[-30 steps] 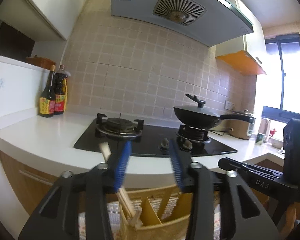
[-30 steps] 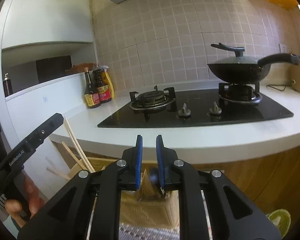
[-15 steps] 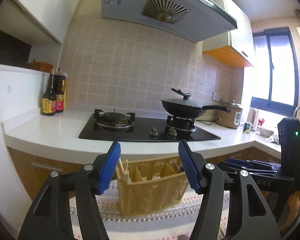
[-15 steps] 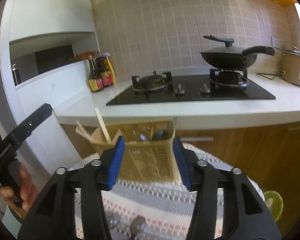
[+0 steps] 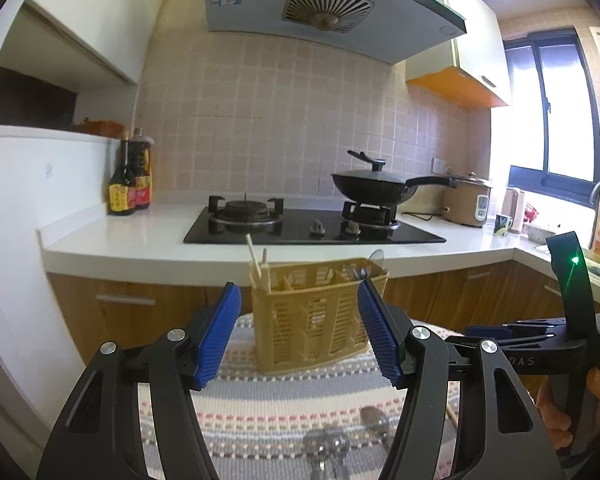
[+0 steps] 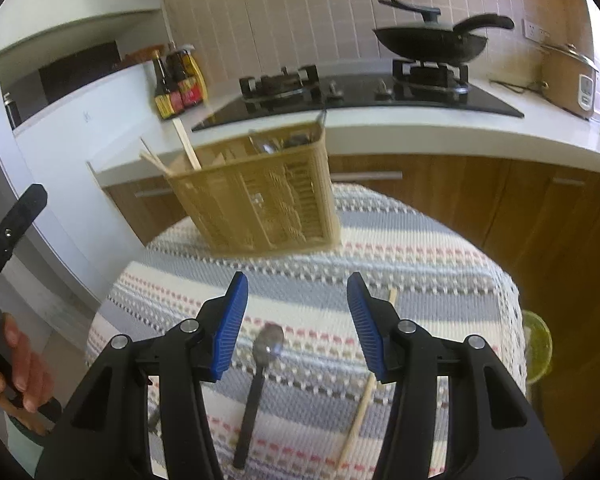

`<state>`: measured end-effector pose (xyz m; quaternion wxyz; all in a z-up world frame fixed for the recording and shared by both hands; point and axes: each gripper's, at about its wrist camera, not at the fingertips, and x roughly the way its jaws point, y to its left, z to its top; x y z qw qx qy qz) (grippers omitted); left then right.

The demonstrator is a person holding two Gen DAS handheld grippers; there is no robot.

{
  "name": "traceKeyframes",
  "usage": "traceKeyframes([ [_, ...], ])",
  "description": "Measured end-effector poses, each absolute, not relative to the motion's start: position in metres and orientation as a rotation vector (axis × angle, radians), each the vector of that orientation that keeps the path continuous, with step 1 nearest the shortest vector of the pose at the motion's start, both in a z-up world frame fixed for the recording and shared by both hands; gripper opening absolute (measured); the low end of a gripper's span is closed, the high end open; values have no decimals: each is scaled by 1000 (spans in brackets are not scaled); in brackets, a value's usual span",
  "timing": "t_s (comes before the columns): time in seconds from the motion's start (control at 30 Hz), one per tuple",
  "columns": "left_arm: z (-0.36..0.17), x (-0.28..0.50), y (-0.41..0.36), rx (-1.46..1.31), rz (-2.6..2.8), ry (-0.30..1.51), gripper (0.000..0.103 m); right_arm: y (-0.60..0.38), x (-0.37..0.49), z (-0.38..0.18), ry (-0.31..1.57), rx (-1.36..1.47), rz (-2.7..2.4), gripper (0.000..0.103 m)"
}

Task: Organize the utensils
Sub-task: 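Grasp a clear spoon with the left tool while the right tool grasps a grey spoon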

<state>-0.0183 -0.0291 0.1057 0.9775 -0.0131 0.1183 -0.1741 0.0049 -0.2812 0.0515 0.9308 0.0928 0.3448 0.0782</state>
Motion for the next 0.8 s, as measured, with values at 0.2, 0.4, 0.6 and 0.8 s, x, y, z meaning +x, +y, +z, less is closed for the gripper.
traceKeyframes([
  [0.2, 93, -24, -23, -23, -314, 289, 59, -286, 3, 32, 787, 184, 111, 48],
  [0.4, 81, -27, -23, -6, -296, 332, 59, -294, 5, 6, 877, 208, 79, 48],
  [0.6, 65, -26, -25, 6, -287, 381, 59, -301, 8, -15, 942, 244, 71, 48],
  [0.8, 47, -16, -26, 23, -282, 477, 59, -305, 14, -30, 999, 254, 44, 48],
])
